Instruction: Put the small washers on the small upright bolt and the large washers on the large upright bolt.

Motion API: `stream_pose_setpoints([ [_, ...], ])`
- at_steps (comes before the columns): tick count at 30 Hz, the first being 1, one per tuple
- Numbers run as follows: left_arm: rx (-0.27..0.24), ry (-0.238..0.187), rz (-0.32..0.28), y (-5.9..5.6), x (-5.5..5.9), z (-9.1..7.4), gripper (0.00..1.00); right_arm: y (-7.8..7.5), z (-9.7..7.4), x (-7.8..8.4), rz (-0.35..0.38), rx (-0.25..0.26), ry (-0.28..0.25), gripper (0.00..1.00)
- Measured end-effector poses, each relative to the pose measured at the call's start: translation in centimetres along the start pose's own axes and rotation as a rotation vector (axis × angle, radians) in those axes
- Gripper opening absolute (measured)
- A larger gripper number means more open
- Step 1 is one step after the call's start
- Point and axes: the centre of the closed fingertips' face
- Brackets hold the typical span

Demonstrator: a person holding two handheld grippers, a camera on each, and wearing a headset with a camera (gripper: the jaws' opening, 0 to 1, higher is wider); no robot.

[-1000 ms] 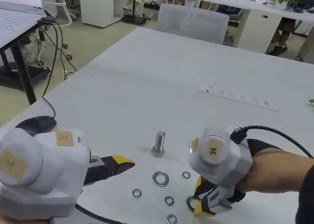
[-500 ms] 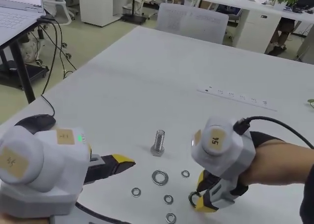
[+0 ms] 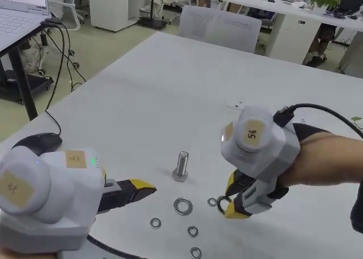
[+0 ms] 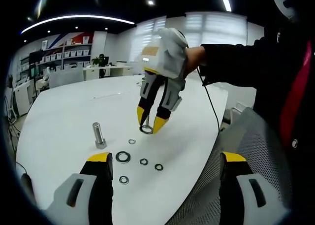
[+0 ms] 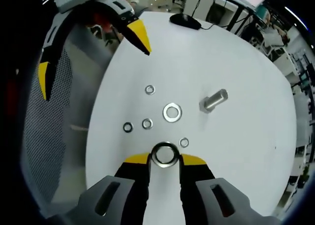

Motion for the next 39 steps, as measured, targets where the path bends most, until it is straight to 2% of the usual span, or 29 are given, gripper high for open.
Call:
stream_pose_setpoints([
  [10,-0.008,-0.008,0.005,0.1,-0.1,-0.1,0.9,-2.9,-2.3,-1.4,-0.02,0.057,-0.01,0.23],
  [20,-0.033,-0.022,-0.007,0.8,-0.2,-0.2,0.9,-4.7,-3.0,-3.2,-0.057,0.087,-0.017,0.23],
  [27,-0.098,-0.038,-0.003,1.8,-0.5,-0.5,0.9,-5.5,-2.9,-4.2,-0.079,0.094,-0.02,0.23],
  [39,-0.212,-0.102,-0.04,3.7,-1.1,-1.8,0.89,-6.8,-2.4,-5.7,-0.108,0.097,-0.006,0.23],
])
Point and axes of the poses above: the centre of the closed fingertips' face, and the gripper's own axes: z roughly forward along the fingers, y roughly to its left, x roughly out of its underside, and after that the axes turned 13 degrees about y, right-handed
